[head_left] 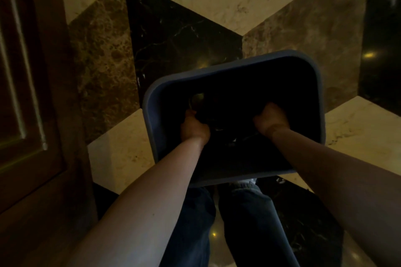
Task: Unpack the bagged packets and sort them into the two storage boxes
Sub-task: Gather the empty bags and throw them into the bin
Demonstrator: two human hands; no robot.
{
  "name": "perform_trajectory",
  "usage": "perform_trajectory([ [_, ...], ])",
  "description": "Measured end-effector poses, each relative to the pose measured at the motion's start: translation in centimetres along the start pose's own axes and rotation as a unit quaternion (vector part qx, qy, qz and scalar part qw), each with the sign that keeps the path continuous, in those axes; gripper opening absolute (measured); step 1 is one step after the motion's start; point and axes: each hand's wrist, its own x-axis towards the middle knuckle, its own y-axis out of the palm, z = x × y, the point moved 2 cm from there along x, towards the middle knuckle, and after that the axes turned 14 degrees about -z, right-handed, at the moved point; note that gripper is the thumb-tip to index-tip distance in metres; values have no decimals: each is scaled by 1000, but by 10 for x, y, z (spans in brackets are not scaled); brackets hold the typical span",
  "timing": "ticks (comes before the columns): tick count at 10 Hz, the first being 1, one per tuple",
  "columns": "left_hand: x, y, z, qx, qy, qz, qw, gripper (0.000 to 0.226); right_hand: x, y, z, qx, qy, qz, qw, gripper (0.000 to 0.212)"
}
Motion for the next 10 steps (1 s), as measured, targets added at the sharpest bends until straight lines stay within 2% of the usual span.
perform_trajectory([
  [2,3,4,-2,39,8,46,998,54,-6,2,3,-61,-25,-8,998,28],
  [4,-8,-11,-2,73,13,90,993,59,-27,-13,15,-119,-75,0,990,43],
  [5,-27,-30,-7,83,41,98,991,51,-47,-32,25,-163,-129,17,978,53],
  [7,-60,-74,-24,74,81,90,990,43,-86,-73,47,-178,-184,7,967,51],
  [10,-109,-150,-60,56,143,73,985,53,-139,-157,90,-166,-227,-30,959,51],
])
